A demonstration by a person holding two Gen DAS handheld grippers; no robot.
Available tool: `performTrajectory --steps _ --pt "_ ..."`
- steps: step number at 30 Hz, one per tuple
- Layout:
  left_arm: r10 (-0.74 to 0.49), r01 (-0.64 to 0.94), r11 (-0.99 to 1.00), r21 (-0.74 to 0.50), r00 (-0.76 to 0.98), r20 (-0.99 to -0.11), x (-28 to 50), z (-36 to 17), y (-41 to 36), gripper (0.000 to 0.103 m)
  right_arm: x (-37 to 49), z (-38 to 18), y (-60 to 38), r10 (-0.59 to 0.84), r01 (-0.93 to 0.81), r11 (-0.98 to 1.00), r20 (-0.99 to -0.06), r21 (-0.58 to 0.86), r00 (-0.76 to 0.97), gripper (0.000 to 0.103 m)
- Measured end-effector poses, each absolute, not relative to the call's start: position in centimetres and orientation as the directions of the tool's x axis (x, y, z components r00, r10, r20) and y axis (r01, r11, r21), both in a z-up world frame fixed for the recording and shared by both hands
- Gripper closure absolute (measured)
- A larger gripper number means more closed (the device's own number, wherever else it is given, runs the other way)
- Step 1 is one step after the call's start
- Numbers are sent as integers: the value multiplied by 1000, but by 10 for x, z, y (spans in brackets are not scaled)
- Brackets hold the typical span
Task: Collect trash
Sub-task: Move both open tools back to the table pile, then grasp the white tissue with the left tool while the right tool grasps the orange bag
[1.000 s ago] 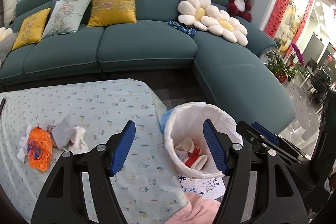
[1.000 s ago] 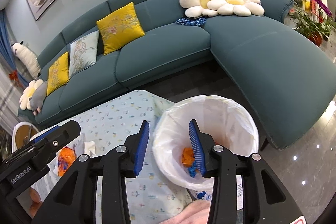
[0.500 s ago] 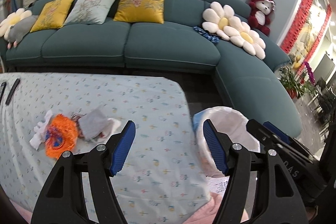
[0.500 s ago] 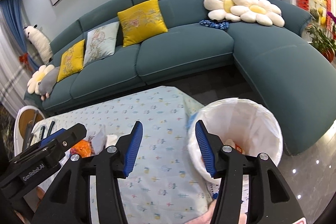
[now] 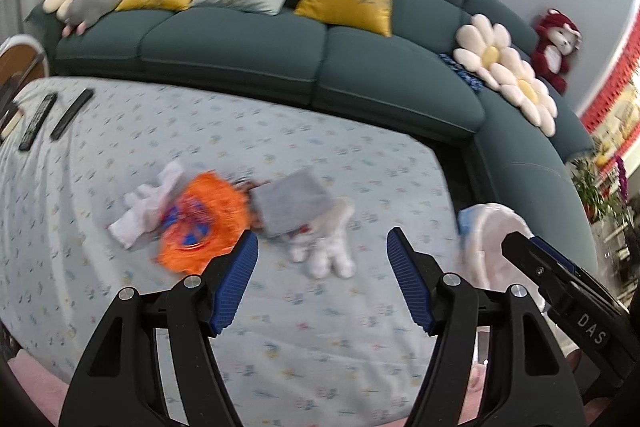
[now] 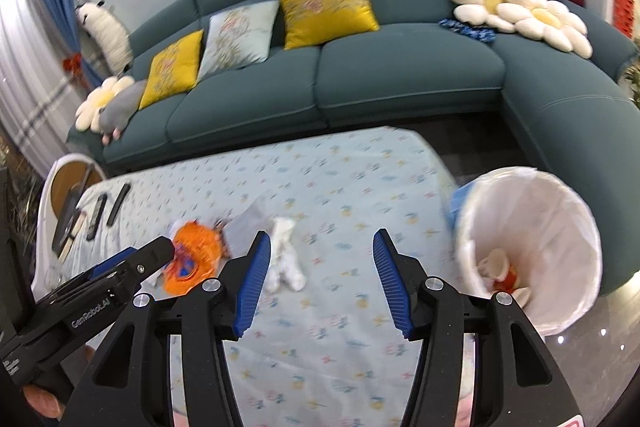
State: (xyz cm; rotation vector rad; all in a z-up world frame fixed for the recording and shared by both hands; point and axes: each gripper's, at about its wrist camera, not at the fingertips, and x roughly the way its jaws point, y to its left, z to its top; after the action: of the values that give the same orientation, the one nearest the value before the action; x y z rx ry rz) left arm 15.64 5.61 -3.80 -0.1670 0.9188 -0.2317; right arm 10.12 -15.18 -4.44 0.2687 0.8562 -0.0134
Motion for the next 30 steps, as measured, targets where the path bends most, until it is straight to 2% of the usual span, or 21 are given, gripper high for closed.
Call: performTrajectory --steps 6,9,13,19,24,30 --pt "-215 55 973 -225 577 -788 164 -60 113 39 114 -62 -104 135 66 973 -776 221 616 51" --pt "-197 23 974 -225 573 -796 168 -69 139 38 121 -73 -83 139 54 976 -793 211 593 47" --pt "-162 -6 980 -201 571 -805 174 -83 173 32 131 -92 -59 170 43 972 -814 232 555 46" --pt "-123 -48 983 -178 547 -828 188 -110 218 29 146 -122 -18 193 13 973 -848 230 494 46" --pt "-107 -63 984 -164 528 -842 203 -128 239 28 159 -144 8 206 -7 974 -869 227 449 46" --pt "-129 -44 984 -175 511 -850 225 -145 248 19 182 -171 30 224 7 969 -889 248 400 44"
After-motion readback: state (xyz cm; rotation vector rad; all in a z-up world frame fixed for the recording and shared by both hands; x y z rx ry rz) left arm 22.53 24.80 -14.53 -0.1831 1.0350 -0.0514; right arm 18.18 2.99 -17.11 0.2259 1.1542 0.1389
